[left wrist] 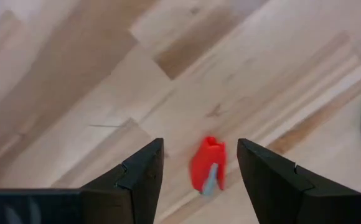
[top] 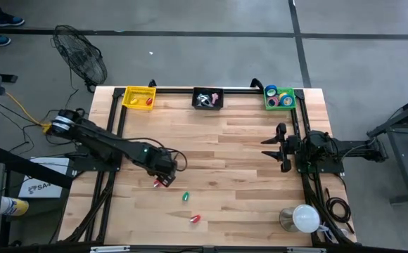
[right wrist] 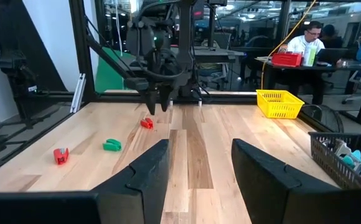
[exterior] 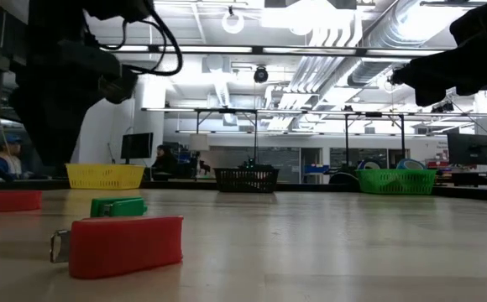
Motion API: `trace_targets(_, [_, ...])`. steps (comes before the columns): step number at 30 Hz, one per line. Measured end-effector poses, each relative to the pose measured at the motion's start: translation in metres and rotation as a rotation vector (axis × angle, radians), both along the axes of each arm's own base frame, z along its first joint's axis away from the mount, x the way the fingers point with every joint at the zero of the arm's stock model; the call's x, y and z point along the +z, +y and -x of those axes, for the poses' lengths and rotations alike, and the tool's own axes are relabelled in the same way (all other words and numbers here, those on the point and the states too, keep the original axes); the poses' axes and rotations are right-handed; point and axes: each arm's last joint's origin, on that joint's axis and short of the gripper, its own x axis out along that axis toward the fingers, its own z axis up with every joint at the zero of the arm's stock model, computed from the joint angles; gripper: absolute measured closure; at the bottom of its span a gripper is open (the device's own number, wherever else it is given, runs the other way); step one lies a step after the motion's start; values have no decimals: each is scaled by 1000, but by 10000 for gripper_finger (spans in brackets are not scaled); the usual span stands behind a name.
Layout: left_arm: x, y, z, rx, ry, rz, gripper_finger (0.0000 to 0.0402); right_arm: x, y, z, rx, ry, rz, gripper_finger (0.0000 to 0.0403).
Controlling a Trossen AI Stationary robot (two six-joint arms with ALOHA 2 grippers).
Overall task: Pick and place Stapler, Stapler remover, tape
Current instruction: Put the top red stapler into the yellow bin
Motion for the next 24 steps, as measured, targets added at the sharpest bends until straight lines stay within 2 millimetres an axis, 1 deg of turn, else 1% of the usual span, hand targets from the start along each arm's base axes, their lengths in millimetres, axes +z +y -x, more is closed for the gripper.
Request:
trace_targets(2, [-2, -2, -6, -14, 17, 12, 202, 0, 0, 0, 0, 0, -12, 238])
trace_targets(7, [-9, -6, -13, -26, 68, 42, 202, 0, 0, 0, 0, 6, -12, 238])
trace_targets(15, [-21, -8, -14, -9, 145, 66, 202, -1, 0, -1, 0, 7, -14, 238])
trace_targets(24, [-21, -26, -9, -41, 143, 72, 202, -1, 0, -1, 1, 12, -37, 238])
